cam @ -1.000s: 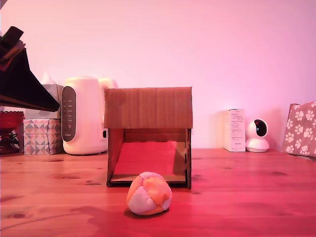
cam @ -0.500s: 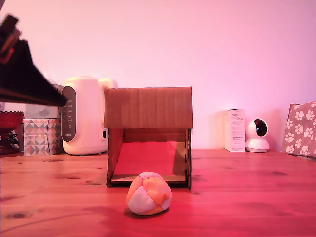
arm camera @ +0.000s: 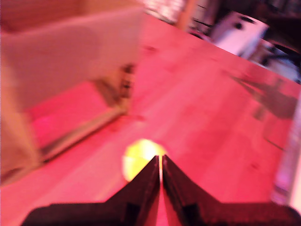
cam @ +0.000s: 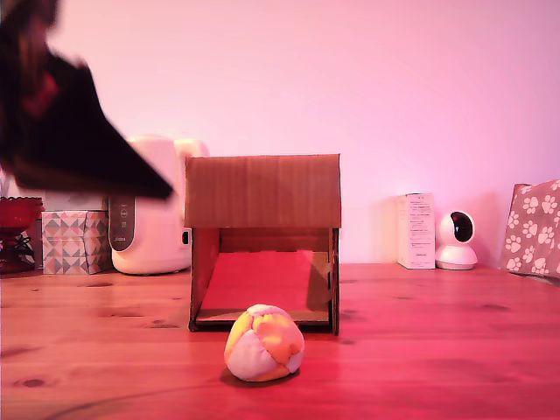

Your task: Drop the footbag into the cardboard dice tower

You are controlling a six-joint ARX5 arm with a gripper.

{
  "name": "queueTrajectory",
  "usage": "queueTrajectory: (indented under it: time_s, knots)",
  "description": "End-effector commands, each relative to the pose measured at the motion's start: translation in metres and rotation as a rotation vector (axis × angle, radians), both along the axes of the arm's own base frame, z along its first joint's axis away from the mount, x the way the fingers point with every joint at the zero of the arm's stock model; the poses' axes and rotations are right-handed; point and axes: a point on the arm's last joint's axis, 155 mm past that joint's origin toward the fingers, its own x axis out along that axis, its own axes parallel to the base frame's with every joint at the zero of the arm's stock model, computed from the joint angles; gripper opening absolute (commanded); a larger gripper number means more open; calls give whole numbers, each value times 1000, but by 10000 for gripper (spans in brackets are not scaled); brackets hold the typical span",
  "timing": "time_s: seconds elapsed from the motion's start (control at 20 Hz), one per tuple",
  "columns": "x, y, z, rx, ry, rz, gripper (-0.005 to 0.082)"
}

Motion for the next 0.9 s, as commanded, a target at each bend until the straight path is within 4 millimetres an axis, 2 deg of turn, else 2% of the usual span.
queueTrajectory:
  time_s: [0.0,0.25,0.3,0.35,0.45,0.5,0.55,0.85]
  knots:
    - [-2,-7,-4,5,-4,-25,-21]
    - [-1,-23,-14,2,-8,-60,-18]
    - [1,-24,-14,-2,-14,-62,39]
    - [3,-26,-14,-5,-31,-67,209]
    - [10,-28,-12,-7,-72,-61,692]
    - [14,-28,-12,-2,-90,-49,801]
    - [18,-27,-15,12,-104,-41,761]
    - [24,-31,-28,33,-119,-47,762]
